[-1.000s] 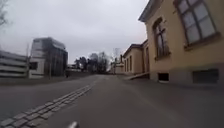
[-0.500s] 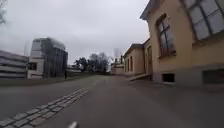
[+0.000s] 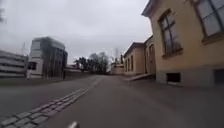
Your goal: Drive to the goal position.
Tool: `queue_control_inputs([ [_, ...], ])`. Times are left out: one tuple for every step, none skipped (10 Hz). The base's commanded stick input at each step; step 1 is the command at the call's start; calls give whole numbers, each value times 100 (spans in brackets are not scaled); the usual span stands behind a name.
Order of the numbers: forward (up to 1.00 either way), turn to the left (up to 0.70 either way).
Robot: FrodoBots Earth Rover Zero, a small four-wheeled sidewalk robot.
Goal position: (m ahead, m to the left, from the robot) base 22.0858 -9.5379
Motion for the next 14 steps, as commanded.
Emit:
queue_control_inputs([
  [100,0],
  [100,0],
  [100,0],
  [100,0],
  [100,0],
  [100,0],
  [100,0],
  [100,0],
  [100,0],
  [100,0],
  [100,0],
  [100,0],
  [100,0],
  [100,0],
])
